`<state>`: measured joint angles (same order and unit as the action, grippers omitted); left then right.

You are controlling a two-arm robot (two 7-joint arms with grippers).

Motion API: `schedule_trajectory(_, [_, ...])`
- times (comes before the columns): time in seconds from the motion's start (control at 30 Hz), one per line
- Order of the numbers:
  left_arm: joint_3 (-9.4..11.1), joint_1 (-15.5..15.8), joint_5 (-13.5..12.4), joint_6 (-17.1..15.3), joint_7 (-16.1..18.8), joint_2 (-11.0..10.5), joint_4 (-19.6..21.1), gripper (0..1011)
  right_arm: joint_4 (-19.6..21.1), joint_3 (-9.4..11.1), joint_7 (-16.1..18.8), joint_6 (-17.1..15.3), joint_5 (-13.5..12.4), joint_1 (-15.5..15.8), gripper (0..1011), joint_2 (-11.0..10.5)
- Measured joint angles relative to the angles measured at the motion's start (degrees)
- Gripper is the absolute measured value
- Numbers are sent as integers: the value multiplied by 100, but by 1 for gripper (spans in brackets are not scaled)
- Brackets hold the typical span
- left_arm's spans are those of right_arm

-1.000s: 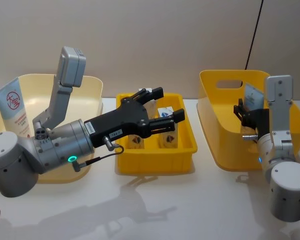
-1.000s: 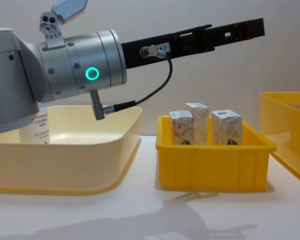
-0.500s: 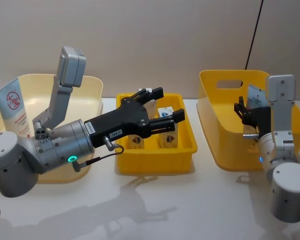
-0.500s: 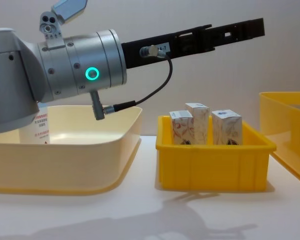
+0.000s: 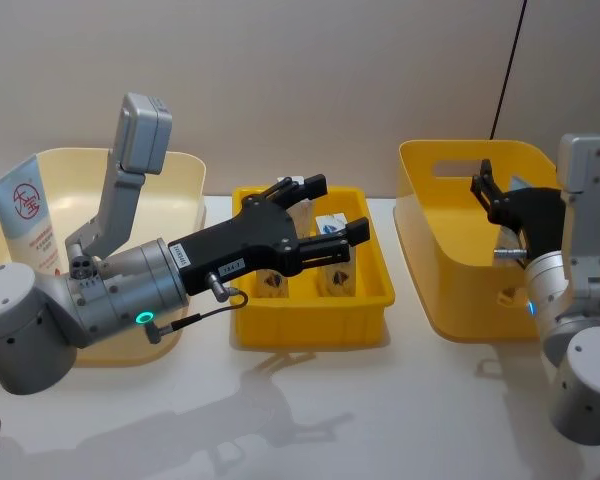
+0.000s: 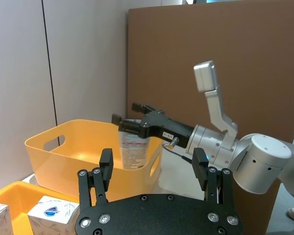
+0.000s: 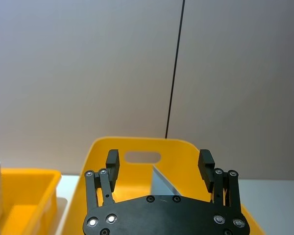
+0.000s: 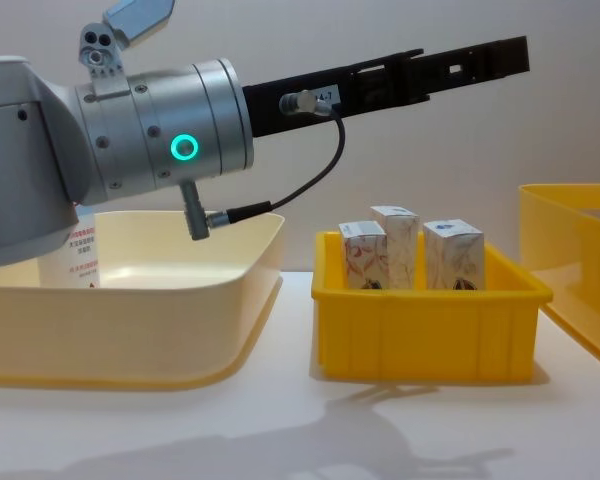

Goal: Bimanual collaborative sorting of washing and personal care products

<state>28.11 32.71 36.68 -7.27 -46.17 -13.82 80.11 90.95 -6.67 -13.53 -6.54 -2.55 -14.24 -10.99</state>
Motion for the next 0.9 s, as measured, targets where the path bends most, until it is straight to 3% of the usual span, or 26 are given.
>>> schedule_trajectory(0.27, [0, 0, 0, 0, 0, 0, -1, 1003, 231, 61, 158, 288, -106, 127, 1001, 7])
schedule_trajectory(0.53, [-3, -49, -56, 13, 114, -16, 32, 1003, 268, 37, 223, 293, -159, 184, 1001, -25])
schedule_trajectory(0.9, [-39, -366, -478, 123, 866, -151, 249, 1003, 545, -207, 768, 355, -608, 662, 1001, -320])
